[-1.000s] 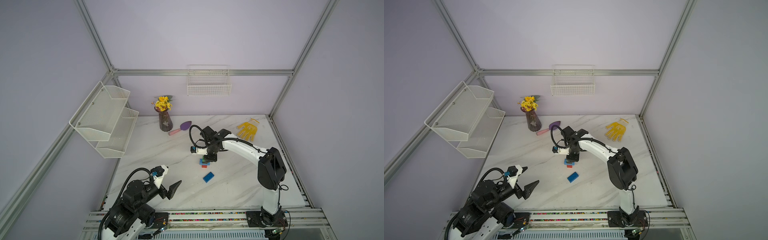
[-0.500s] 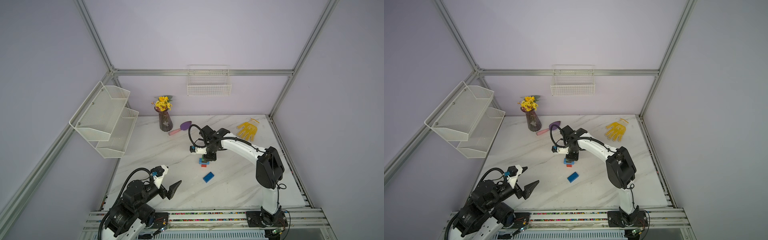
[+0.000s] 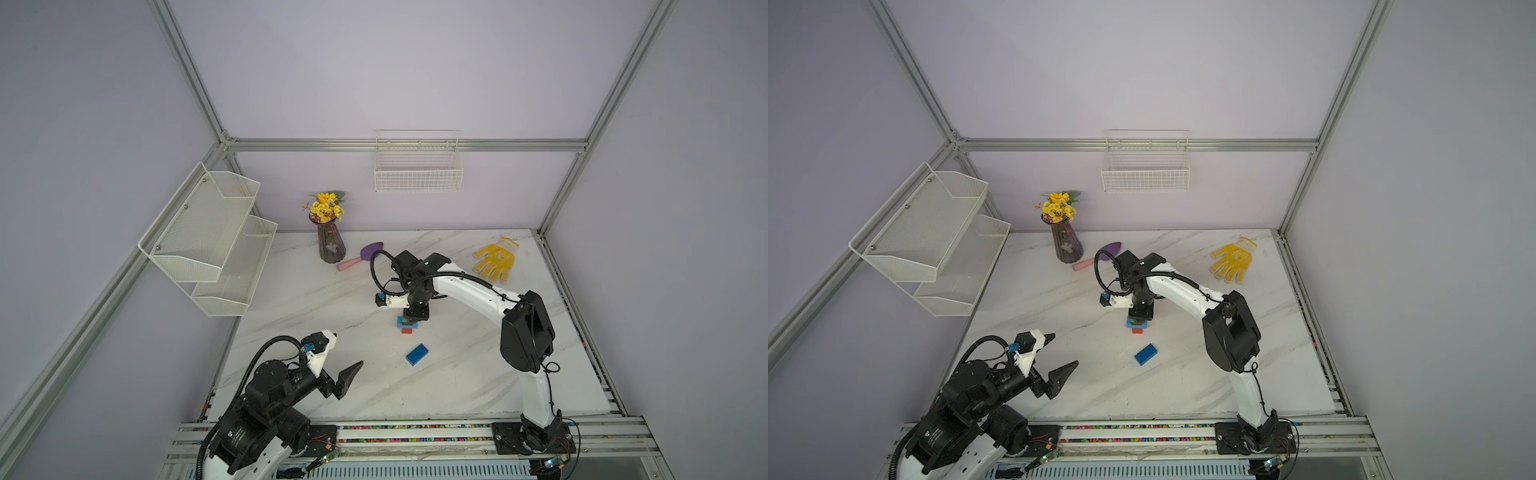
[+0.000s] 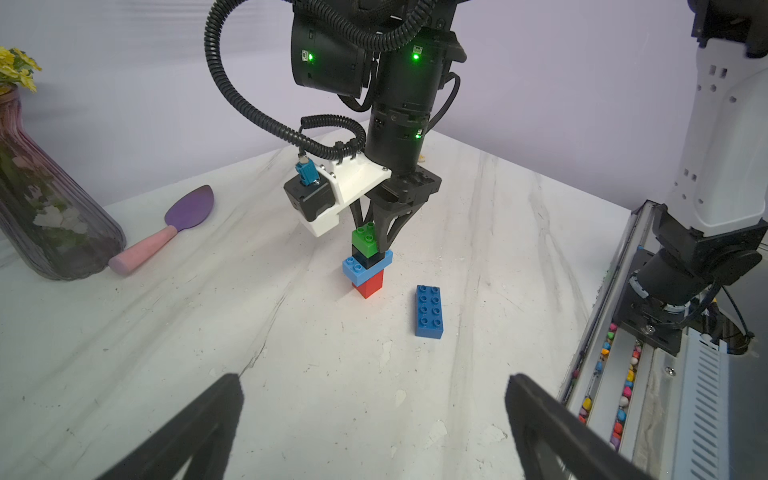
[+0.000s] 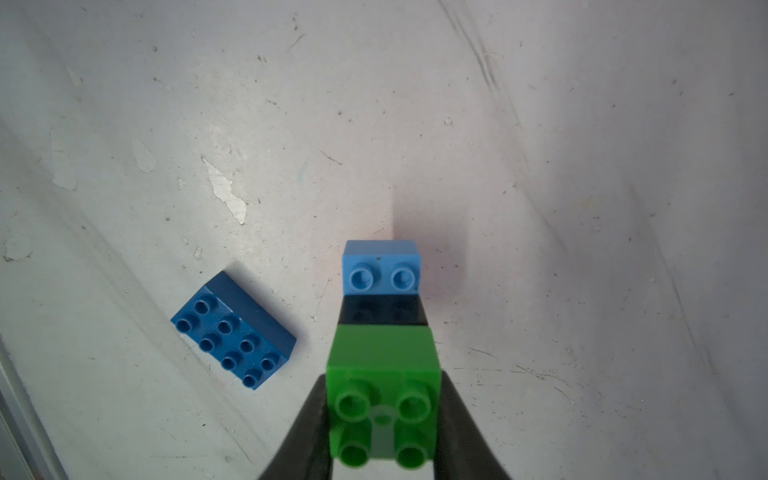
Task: Assemble the letter f with lego
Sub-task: Assemble the lego brick with the lego brick.
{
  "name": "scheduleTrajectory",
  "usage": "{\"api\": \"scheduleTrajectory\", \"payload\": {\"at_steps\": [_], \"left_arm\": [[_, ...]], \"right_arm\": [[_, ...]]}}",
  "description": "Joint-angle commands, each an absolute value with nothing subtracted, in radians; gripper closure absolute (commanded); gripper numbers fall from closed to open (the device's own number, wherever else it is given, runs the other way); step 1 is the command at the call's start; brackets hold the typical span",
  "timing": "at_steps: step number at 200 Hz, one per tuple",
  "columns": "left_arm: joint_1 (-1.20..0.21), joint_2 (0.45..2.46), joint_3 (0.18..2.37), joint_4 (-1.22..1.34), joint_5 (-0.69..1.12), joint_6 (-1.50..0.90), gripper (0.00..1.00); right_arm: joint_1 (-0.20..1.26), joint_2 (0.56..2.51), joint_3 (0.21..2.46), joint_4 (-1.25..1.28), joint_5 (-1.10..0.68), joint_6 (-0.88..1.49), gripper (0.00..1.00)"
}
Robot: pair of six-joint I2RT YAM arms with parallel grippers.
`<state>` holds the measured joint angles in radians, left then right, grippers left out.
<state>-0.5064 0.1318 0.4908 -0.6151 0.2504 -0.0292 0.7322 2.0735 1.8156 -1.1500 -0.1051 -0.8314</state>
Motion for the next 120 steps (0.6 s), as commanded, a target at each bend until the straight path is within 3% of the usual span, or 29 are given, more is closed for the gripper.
{"api": "scheduleTrajectory", "payload": {"at_steps": [1,96,120], "left_arm": [[-0.512,0.143,0.477,-0.575,0.265,0.002,0.0],[-0.511,0.146,0.477,-0.574,0.264,0.002,0.0],[-0.511,0.144,0.477,-0.574,0.263,0.002,0.0]], "right_arm": [[0.76,2.173,1.772,-1.223,-0.112,-0.837,1.0],[0.767,2.091,1.763,-1.191,-0.153,-0.819,1.0],[0.765,2.066,1.786,-1.183,-0.156,-0.809,0.96]]}}
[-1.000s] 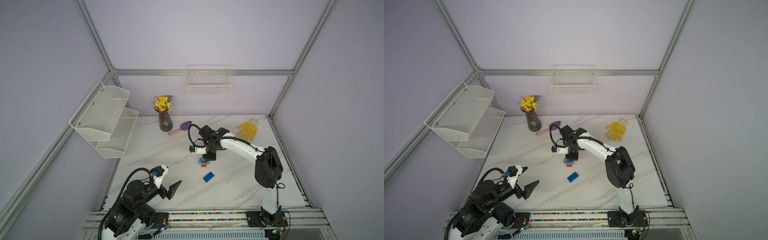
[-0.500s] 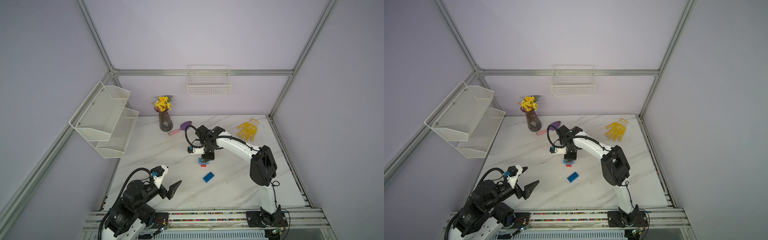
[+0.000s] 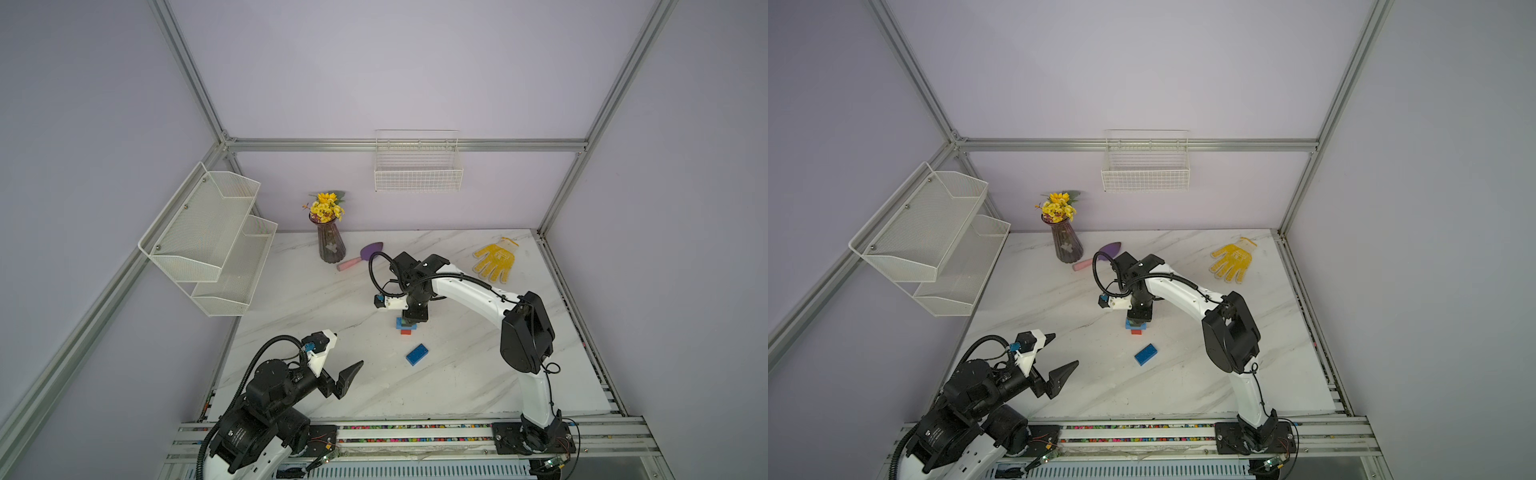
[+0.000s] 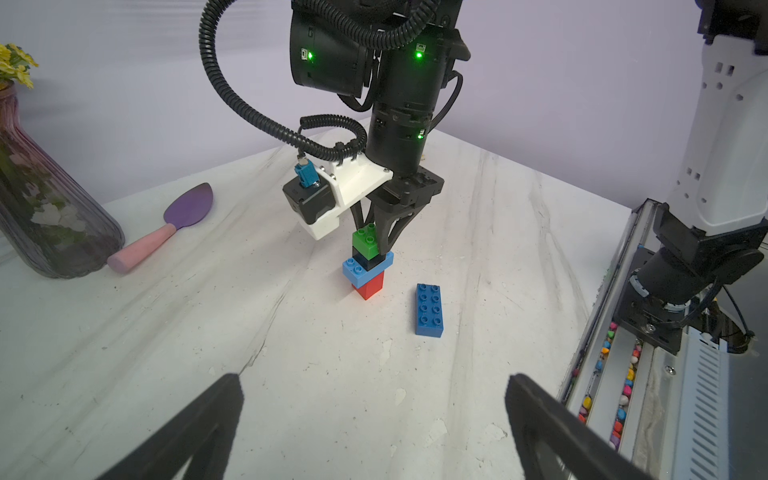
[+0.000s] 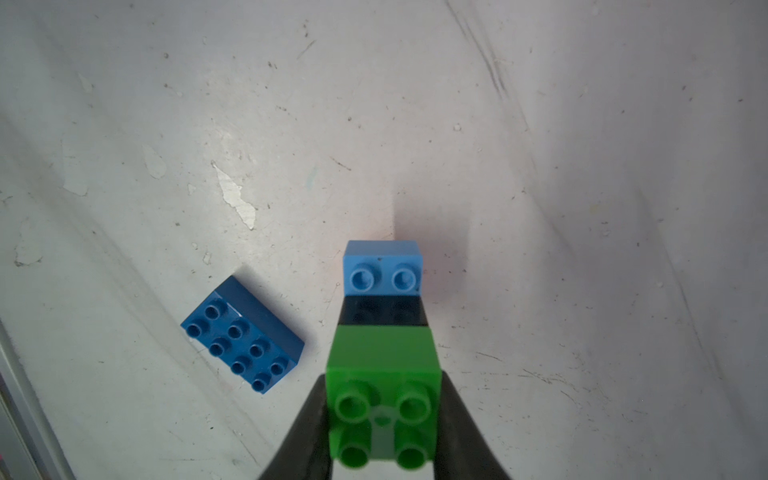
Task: Assemble the letter f with lego
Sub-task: Assemble the lego brick with the lego brick.
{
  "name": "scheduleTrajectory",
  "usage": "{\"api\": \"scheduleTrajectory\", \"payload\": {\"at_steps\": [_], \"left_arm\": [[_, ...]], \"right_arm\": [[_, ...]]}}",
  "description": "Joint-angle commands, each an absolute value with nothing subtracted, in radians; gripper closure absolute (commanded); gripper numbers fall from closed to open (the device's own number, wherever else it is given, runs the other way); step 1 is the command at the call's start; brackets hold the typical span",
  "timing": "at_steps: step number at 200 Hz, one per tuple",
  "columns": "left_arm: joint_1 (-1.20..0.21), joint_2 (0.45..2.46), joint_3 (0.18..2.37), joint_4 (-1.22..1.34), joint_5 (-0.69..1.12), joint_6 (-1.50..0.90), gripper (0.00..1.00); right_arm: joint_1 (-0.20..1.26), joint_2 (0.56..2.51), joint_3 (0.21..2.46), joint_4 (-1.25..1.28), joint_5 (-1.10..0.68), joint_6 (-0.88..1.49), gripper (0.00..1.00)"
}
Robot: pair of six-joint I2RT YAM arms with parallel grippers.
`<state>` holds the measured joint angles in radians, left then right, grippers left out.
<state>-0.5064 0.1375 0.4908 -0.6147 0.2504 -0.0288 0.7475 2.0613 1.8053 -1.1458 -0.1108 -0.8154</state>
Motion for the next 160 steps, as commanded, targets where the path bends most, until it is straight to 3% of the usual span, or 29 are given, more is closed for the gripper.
{"api": "scheduleTrajectory", "payload": {"at_steps": [1,20,77,110,116,160], "left_arm": [[-0.511,0.144,0.476,-0.575,0.263,0.002,0.0],[-0.511,0.144,0.477,-0.575,0.26,0.0,0.0],[-0.511,0.143,0.477,-0.575,0.256,0.0,0.0],[-0.511,0.144,0.477,-0.575,0.253,0.0,0.0],[-0.511,0.144,0.477,-0.575,0.253,0.0,0.0],[-0.511,0.144,0.477,-0.575,0.251,0.0,0.0]], "right_arm": [[0.765,2.065,1.787,-1.182,-0.156,-0.809,0.95],[0.764,2.054,1.806,-1.179,-0.161,-0.798,0.89],[0.759,2.043,1.824,-1.166,-0.152,-0.76,0.56],[0.758,2.042,1.831,-1.164,-0.15,-0.744,0.47],[0.757,2.042,1.833,-1.164,-0.15,-0.742,0.33],[0.755,2.033,1.841,-1.168,-0.131,-0.723,0.31]]}}
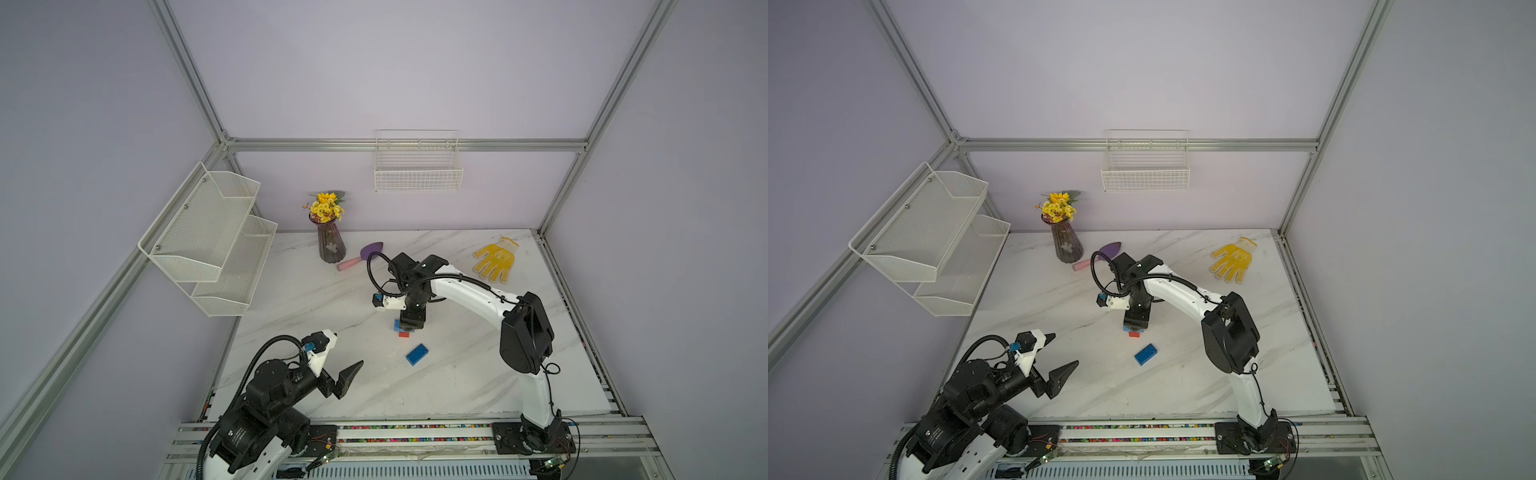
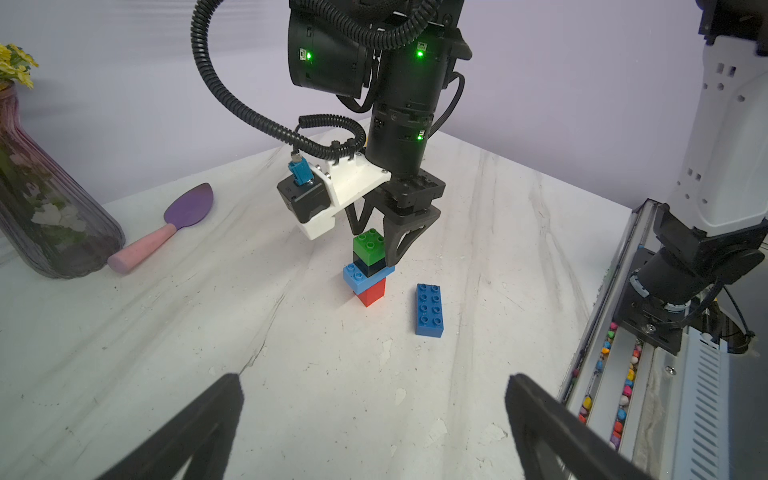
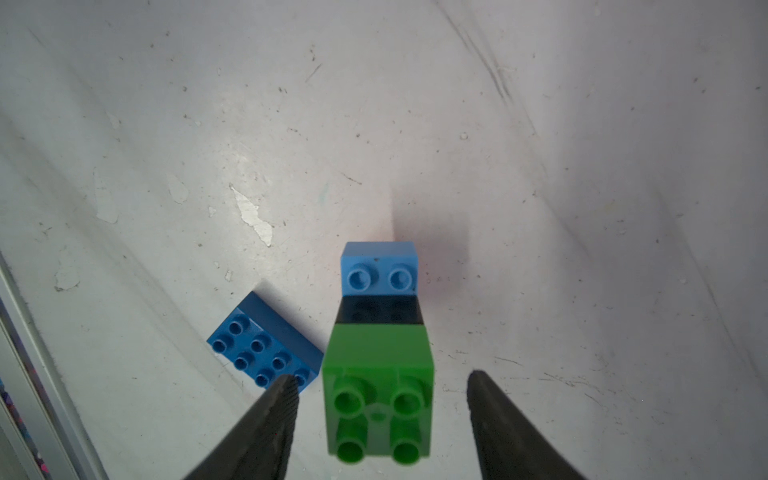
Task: Assemble the letter f with lego
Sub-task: Assemble the lego brick with the lego brick, then pick up the lego brick from the center of the board.
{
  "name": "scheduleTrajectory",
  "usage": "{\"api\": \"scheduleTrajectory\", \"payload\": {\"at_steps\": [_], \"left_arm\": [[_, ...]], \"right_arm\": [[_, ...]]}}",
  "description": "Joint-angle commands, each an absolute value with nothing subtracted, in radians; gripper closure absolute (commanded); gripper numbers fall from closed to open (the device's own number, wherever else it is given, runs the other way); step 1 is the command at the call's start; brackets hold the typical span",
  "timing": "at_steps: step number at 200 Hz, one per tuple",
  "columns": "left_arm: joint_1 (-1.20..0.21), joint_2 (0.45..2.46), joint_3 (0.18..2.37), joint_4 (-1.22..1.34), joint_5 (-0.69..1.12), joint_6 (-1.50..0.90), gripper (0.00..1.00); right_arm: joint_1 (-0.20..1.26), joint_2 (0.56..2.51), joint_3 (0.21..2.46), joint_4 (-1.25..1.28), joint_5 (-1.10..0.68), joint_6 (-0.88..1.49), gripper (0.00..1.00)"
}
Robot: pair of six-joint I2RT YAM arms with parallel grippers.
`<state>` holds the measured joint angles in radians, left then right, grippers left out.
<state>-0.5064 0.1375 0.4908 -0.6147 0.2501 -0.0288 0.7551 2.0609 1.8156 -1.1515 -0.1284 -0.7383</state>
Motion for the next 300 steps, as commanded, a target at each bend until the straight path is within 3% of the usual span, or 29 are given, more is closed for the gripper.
{"api": "scheduleTrajectory", "payload": {"at_steps": [1,58,130,204,300], "left_arm": [[-0.511,0.144,0.477,-0.575,0.251,-0.001,0.0],[-0.511,0.146,0.476,-0.574,0.247,0.0,0.0],[-0.511,0.153,0.477,-0.572,0.252,0.0,0.0],[-0.511,0.14,0.475,-0.574,0.253,0.0,0.0],[-0.511,0.131,0.477,-0.577,0.253,-0.001,0.0]], "right_arm": [[0.755,2.033,1.841,-1.169,-0.13,-0.723,0.31],[0.755,1.875,1.745,-1.103,-0.071,-0.727,0.31],[0.794,1.621,1.538,-1.03,-0.138,-0.756,0.33],[0.92,1.595,1.309,-0.88,-0.09,-0.769,0.33],[0.947,1.696,1.226,-0.802,-0.06,-0.769,0.34]]}}
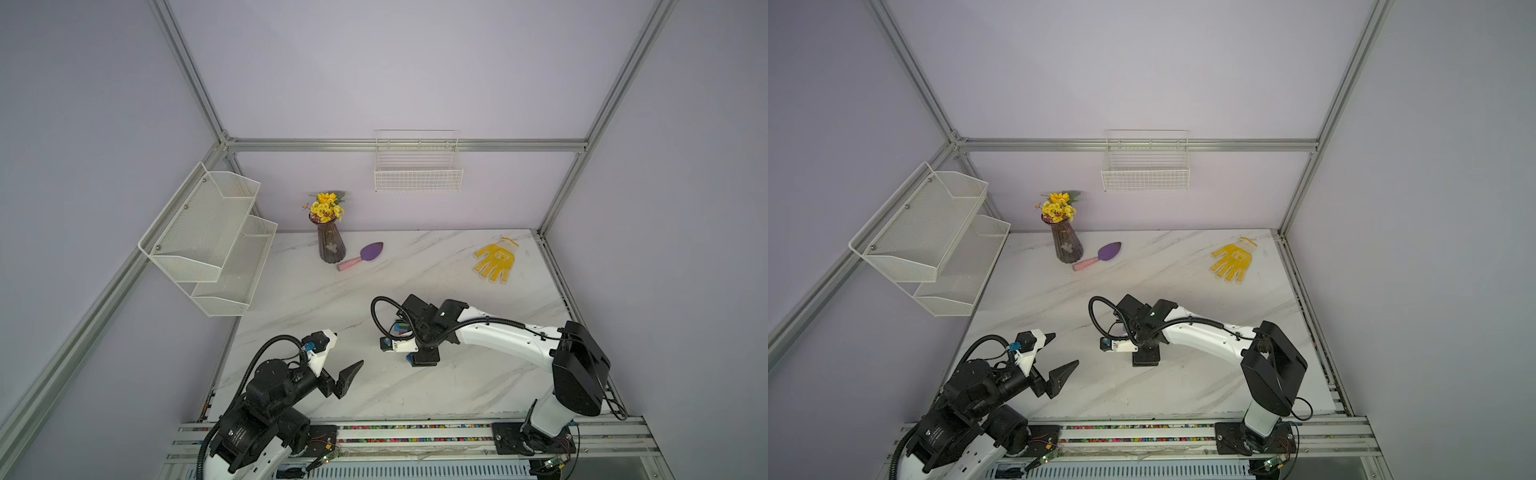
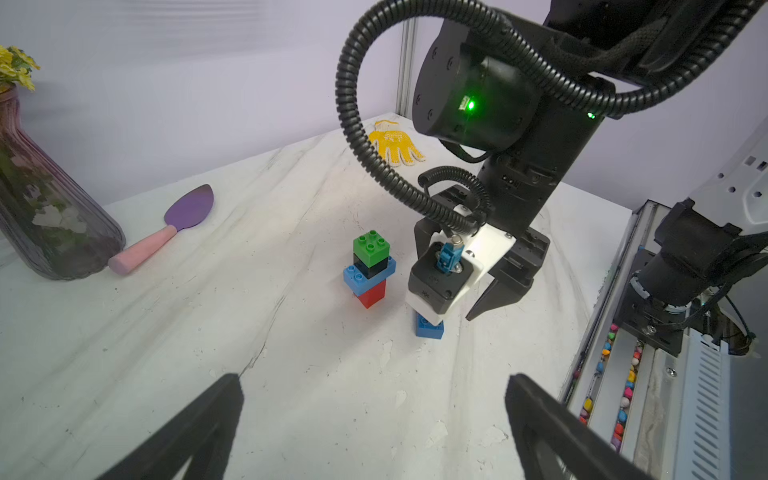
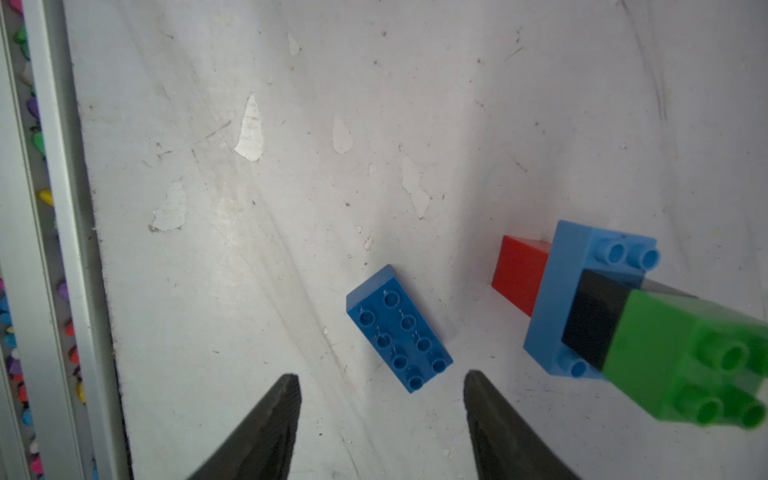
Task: Assemble the letter f with lego
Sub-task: Pick up the lego brick from the center of the board.
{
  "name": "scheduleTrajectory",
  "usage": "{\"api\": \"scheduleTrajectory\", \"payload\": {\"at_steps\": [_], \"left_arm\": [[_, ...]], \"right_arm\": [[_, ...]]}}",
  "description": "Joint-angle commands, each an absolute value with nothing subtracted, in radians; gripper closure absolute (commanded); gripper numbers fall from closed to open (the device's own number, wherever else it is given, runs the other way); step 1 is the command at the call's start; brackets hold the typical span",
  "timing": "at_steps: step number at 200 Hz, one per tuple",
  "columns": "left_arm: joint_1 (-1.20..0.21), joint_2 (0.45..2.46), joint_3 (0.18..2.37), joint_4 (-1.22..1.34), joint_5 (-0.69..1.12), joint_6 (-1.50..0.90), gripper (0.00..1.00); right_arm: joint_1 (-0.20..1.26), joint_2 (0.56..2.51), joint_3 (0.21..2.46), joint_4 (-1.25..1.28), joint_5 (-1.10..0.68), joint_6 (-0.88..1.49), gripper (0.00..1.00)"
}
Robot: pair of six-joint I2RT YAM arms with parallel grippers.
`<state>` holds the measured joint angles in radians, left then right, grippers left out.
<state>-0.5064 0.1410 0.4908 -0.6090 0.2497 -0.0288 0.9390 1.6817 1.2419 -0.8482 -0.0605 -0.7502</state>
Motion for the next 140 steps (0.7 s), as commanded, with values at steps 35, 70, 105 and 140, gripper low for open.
{"api": "scheduleTrajectory", "payload": {"at_steps": [35,70,105,140], "left_arm": [[-0.511,0.132,0.477,-0.577,0.254,0.0,0.0],[-0.511,0.132,0.475,-0.577,0.25,0.0,0.0],[-0.511,0.13,0.476,-0.577,0.25,-0.001,0.0],[-0.511,0.13,0.477,-0.577,0.248,0.0,0.0]], "right_arm": [[0.946,1.73,1.217,-0.794,-0.067,-0.758,0.34],[0.947,1.76,1.197,-0.758,-0.073,-0.756,0.35],[0.947,1.792,1.205,-0.75,-0.071,-0.759,0.35],[0.946,1.823,1.212,-0.75,-0.064,-0.762,0.35]]}}
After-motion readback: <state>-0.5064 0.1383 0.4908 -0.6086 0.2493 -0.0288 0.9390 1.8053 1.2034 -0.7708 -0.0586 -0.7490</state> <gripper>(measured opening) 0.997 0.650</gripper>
